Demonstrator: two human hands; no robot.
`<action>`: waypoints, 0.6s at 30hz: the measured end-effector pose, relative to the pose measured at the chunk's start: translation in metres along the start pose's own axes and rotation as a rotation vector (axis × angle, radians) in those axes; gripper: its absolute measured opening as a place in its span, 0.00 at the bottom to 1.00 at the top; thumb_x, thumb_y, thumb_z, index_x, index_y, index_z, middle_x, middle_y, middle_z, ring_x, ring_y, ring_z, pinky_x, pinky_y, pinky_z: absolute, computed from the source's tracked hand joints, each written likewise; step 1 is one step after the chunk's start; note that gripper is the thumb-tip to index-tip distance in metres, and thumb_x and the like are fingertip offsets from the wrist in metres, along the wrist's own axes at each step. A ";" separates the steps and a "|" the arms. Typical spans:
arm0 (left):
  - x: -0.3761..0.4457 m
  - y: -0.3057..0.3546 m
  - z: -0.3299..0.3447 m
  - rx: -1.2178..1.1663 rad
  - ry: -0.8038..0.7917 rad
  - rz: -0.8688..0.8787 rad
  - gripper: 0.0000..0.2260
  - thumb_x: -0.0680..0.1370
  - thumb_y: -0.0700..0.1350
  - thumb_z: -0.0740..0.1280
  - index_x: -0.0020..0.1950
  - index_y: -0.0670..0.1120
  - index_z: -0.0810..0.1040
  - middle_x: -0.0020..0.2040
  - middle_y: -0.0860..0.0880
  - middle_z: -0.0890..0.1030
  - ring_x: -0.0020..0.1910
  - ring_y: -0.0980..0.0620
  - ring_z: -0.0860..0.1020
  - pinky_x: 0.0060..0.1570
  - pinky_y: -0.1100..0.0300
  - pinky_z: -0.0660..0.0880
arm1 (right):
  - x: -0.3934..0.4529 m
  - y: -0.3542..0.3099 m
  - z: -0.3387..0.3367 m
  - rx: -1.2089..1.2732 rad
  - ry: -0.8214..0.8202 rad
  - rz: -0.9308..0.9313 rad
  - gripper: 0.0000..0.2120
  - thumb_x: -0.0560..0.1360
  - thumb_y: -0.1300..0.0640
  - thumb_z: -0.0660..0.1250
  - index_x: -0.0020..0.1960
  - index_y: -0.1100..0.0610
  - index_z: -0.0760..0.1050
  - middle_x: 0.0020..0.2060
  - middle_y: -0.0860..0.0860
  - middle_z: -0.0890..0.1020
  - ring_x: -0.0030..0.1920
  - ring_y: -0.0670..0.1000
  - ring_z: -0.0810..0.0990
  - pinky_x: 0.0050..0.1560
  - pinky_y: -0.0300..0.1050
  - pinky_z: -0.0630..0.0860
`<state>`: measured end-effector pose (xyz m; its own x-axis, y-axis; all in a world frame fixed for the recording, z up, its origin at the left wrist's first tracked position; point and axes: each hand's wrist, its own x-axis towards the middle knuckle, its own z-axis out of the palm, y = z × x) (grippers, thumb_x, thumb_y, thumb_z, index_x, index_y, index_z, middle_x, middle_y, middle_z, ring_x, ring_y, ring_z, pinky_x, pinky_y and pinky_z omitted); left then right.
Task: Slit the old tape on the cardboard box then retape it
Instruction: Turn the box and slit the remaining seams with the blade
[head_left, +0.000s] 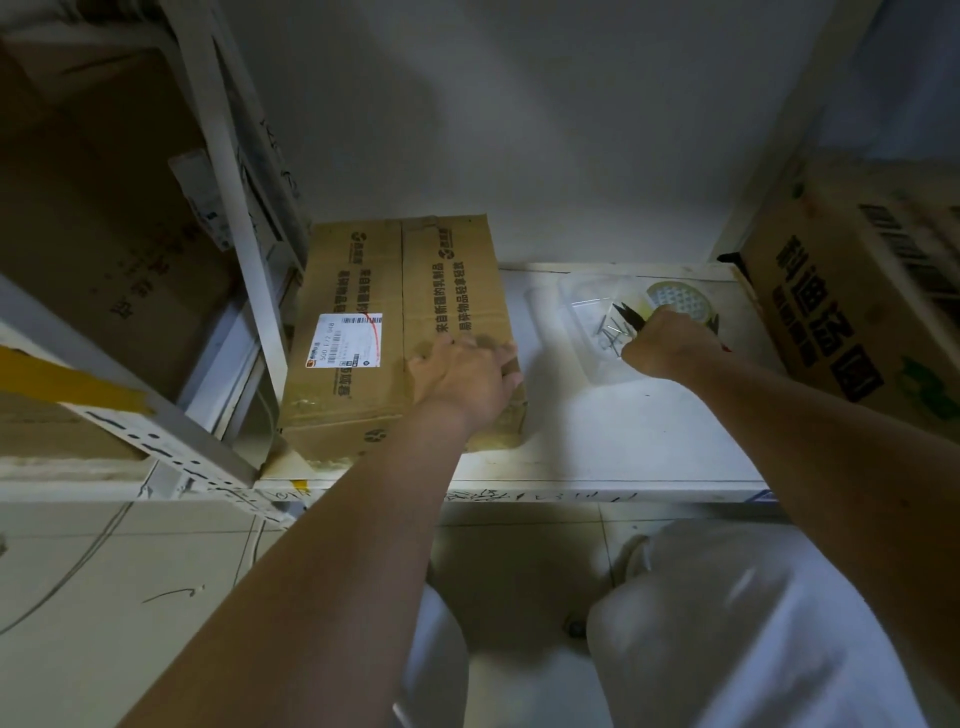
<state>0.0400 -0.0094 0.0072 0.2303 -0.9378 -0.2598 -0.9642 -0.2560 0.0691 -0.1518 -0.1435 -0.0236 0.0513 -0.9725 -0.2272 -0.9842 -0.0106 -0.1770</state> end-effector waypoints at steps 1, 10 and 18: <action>0.000 0.001 0.000 0.003 -0.002 -0.005 0.21 0.81 0.59 0.53 0.75 0.62 0.60 0.74 0.45 0.64 0.73 0.43 0.59 0.65 0.42 0.62 | -0.001 0.002 -0.001 0.003 0.016 -0.021 0.27 0.73 0.53 0.64 0.68 0.64 0.63 0.59 0.61 0.75 0.58 0.61 0.75 0.47 0.46 0.70; -0.001 0.020 -0.002 0.082 -0.038 -0.104 0.20 0.82 0.54 0.53 0.75 0.56 0.61 0.73 0.45 0.65 0.72 0.39 0.59 0.64 0.40 0.64 | -0.016 0.047 -0.013 -0.031 0.061 -0.239 0.20 0.71 0.51 0.67 0.60 0.58 0.74 0.52 0.59 0.77 0.46 0.57 0.74 0.41 0.42 0.69; -0.006 0.038 -0.002 0.157 -0.018 -0.145 0.21 0.81 0.57 0.54 0.73 0.51 0.64 0.69 0.42 0.68 0.69 0.41 0.62 0.56 0.47 0.69 | -0.027 0.073 0.001 -0.073 -0.030 -0.362 0.19 0.73 0.46 0.68 0.58 0.55 0.75 0.53 0.54 0.76 0.56 0.57 0.75 0.52 0.47 0.75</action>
<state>0.0017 -0.0138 0.0131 0.3676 -0.8888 -0.2736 -0.9299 -0.3473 -0.1211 -0.2246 -0.1180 -0.0310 0.4019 -0.8956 -0.1909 -0.9110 -0.3699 -0.1825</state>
